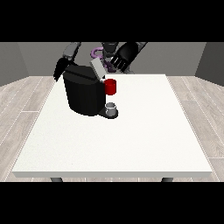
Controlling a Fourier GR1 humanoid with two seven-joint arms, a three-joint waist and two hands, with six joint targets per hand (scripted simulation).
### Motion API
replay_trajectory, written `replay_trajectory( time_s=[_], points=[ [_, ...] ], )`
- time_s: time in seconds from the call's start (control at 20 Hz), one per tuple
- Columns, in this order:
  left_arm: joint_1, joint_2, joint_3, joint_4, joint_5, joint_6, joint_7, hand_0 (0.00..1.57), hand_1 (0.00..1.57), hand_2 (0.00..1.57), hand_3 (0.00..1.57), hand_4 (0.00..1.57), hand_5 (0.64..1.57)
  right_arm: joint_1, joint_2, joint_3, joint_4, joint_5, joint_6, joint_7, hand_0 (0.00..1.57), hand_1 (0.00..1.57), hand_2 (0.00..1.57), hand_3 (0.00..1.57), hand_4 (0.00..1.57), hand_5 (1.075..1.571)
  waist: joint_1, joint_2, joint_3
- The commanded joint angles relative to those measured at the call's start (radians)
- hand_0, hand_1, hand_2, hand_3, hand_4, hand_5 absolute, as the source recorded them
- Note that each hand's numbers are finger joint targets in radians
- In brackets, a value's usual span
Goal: Insert the coffee pod into the coffee machine and close the lid
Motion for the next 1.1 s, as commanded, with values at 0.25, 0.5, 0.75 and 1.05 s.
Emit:
replay_trajectory(
  time_s=[0.25, 0.5, 0.75, 1.05],
  points=[
    [-0.06, 0.019, 0.009, 0.022, -0.012, -0.004, -0.014, 1.22, 1.22, 1.29, 1.24, 0.49, 1.571, -0.043, -0.033, -0.038, 0.002, -0.036, 0.033, -0.005, 0.0, 0.0, 0.0, 0.0, 0.15, 1.571, -0.029, 0.063, 0.0],
    [-0.056, 0.054, 0.013, 0.057, -0.034, 0.027, -0.06, 1.17, 1.17, 1.24, 1.22, 0.46, 1.571, -0.052, 0.012, 0.017, -0.039, 0.025, -0.029, 0.039, 0.0, 0.0, 0.0, 0.0, 0.0, 1.571, -0.049, 0.108, -0.0005],
    [-0.112, -0.006, 0.022, 0.067, -0.02, 0.006, 0.025, 1.24, 1.24, 1.29, 1.22, 0.43, 1.571, -0.109, -0.028, -0.025, 0.004, -0.004, 0.004, 0.051, 0.0, 0.0, 0.0, 0.0, 0.15, 1.571, -0.046, 0.097, -0.0001],
    [-0.097, 0.044, 0.025, 0.08, -0.025, -0.008, -0.062, 1.19, 1.19, 1.23, 1.19, 0.43, 1.571, -0.122, -0.041, -0.04, -0.018, -0.002, -0.013, 0.06, 0.0, 0.0, 0.0, 0.0, 0.17, 1.571, -0.036, 0.122, -0.0004]
  ],
)
